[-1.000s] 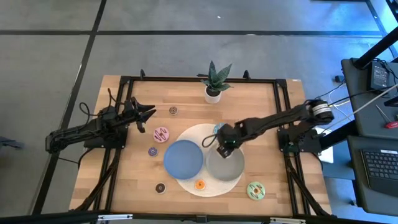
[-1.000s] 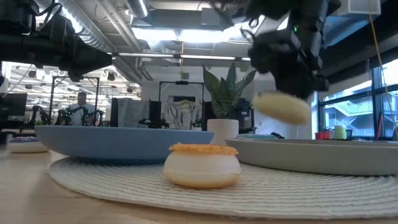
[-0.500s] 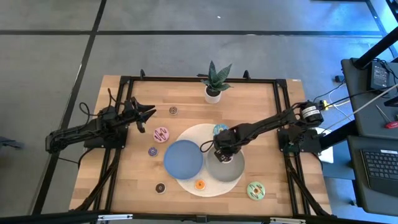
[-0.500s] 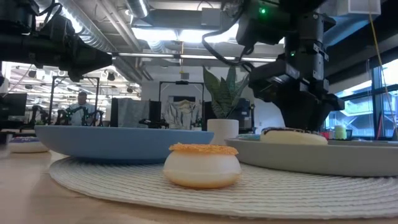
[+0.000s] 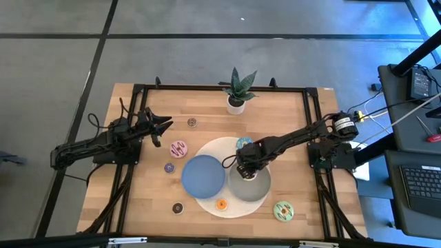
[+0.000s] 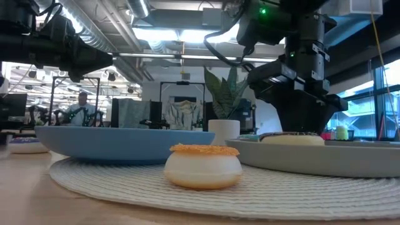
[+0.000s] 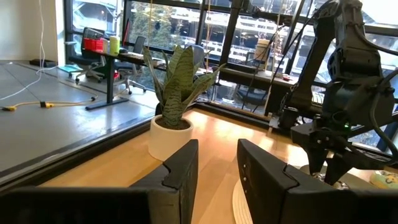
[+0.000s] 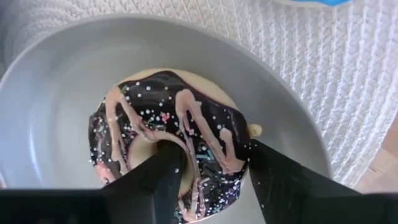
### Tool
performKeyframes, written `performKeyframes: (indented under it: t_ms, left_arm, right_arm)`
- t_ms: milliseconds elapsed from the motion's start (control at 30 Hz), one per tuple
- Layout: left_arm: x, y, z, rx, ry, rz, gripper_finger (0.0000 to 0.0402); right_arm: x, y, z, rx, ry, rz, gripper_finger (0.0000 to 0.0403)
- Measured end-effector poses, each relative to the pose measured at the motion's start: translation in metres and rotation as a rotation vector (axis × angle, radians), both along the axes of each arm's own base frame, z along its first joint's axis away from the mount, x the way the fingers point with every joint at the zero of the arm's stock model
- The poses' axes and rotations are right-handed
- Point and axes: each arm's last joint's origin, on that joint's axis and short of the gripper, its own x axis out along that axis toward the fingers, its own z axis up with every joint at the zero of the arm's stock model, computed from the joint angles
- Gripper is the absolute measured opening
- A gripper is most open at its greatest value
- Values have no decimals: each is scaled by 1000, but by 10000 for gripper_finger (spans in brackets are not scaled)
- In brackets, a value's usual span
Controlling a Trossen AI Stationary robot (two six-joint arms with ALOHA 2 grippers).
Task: Pick & Place donuts
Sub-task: Put the big black donut on the gray plate, then put the big blue donut on the gray plate
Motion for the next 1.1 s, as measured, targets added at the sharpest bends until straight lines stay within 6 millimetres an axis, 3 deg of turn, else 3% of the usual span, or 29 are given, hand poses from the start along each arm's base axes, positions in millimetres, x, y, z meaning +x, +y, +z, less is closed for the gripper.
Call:
performKeyframes:
  t_ms: [600, 900, 1100]
  left_arm:
    - [0, 0, 0, 0, 0, 0, 111]
    - [0, 0, 0, 0, 0, 0, 111]
    - [0, 0, 0, 0, 0, 0, 109]
  right_arm:
    - [4, -14, 4, -22, -2, -9, 190]
    - [19, -15, 39, -88, -28, 78, 190]
    - [24, -21, 73, -281, -1, 132, 191]
